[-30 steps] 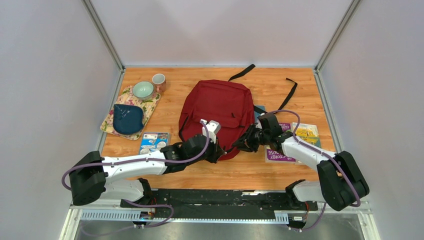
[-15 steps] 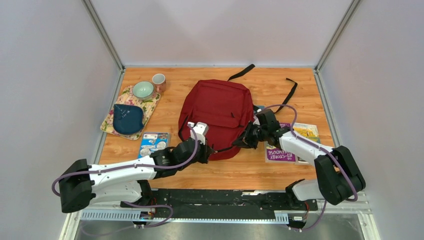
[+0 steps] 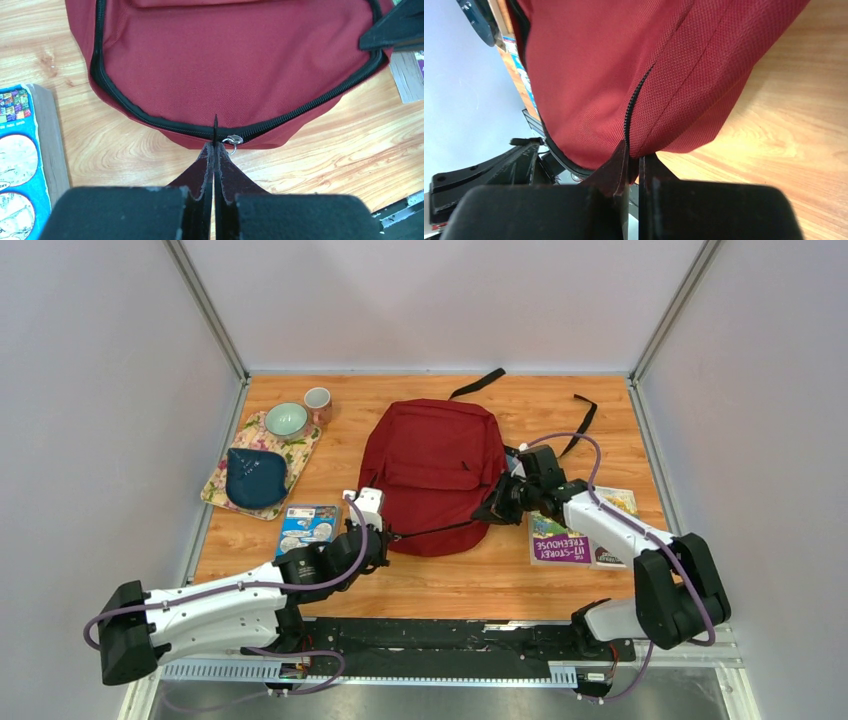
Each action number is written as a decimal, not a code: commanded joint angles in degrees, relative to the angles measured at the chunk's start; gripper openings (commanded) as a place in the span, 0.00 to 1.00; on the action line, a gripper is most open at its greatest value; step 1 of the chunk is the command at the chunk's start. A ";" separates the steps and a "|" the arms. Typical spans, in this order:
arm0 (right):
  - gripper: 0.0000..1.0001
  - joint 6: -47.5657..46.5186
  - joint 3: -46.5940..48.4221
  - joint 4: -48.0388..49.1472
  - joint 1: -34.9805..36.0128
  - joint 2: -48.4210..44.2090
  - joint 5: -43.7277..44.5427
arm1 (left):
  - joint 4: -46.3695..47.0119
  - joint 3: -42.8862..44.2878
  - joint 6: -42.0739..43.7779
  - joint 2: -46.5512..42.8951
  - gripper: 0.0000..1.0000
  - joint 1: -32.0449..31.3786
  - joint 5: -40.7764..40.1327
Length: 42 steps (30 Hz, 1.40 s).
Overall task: Pack the student bag
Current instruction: Unzip the student bag at the center of the board.
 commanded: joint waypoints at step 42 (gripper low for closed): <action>0.67 12.68 -8.40 6.21 7.78 -17.12 4.18 | 17.85 8.66 4.91 16.42 0.00 -1.62 23.08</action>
